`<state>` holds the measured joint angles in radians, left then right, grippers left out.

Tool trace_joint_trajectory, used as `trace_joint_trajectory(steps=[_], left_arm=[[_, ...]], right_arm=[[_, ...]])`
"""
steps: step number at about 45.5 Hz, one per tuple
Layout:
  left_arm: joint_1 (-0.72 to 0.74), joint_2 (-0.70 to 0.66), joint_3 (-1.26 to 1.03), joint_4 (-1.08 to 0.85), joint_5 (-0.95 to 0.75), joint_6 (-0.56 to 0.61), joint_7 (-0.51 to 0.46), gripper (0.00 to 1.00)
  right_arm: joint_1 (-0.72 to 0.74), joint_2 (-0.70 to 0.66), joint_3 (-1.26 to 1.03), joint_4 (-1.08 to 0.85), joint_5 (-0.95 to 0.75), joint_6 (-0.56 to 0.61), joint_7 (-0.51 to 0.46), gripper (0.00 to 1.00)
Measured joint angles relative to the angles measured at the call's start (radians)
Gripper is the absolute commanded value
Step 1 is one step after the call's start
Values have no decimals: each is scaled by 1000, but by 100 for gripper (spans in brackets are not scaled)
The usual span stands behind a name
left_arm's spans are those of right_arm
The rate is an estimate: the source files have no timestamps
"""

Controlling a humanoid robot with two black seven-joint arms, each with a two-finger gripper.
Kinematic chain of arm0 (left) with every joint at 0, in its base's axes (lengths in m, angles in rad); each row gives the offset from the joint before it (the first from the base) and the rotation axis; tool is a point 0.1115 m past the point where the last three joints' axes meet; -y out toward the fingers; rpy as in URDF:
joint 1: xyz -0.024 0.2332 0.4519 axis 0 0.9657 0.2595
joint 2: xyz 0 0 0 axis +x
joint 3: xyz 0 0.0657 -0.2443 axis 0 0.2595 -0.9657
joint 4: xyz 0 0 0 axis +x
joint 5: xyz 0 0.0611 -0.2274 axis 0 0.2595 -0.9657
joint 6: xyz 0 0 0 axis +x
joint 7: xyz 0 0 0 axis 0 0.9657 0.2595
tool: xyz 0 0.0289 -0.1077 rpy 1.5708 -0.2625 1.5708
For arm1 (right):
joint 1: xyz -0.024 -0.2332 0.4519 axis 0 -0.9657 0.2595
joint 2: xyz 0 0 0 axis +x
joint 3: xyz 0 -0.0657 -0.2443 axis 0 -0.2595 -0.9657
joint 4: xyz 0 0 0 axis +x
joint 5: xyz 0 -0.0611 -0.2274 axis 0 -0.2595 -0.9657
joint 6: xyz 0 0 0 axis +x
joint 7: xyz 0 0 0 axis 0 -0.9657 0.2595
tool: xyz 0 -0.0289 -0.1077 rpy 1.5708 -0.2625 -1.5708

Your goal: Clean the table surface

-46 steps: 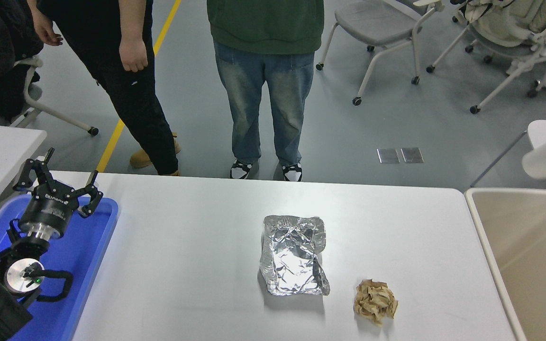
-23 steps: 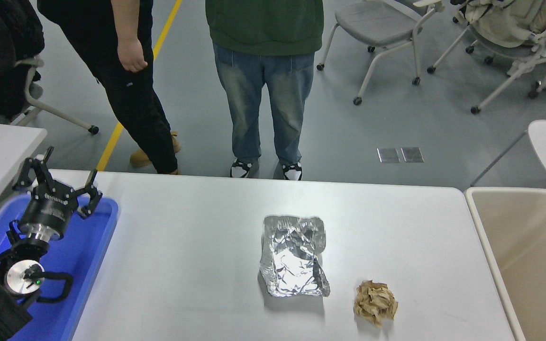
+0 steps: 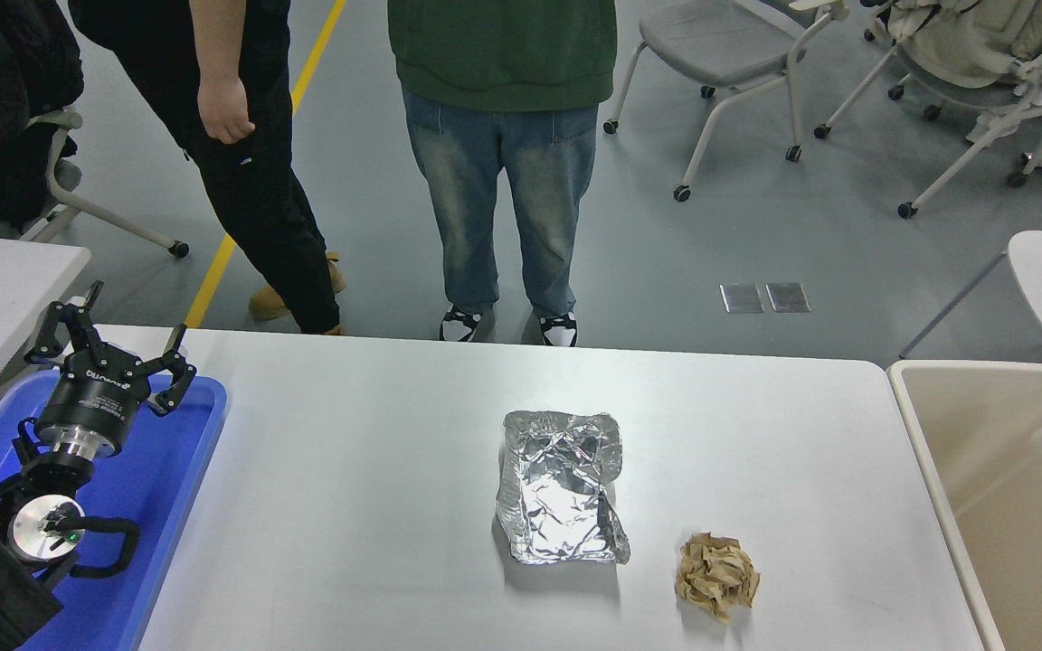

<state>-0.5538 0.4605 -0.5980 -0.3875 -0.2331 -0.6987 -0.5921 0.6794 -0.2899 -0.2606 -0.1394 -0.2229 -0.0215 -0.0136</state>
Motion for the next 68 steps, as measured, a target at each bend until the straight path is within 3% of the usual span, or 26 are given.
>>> trace_joint_trajectory(steps=[13,14,17,18,46,68], left_arm=[[0,0,0,0,0,0,0,100],[0,0,0,0,0,0,0,100],[0,0,0,0,0,0,0,100],[0,0,0,0,0,0,0,100],[0,0,0,0,0,1,0,100],[0,0,0,0,0,1,0,100]], right_arm=[[-12,50,60,-16,7,-39,0,0],[-13,52,62,-17,7,-40,0,12],[-15,56,69,-18,9,-44,0,85],[-16,58,72,-19,9,-45,0,100],[5,34,96,-33,11,-60,4,100],[36,-60,80,10,10,-63,9,100]])
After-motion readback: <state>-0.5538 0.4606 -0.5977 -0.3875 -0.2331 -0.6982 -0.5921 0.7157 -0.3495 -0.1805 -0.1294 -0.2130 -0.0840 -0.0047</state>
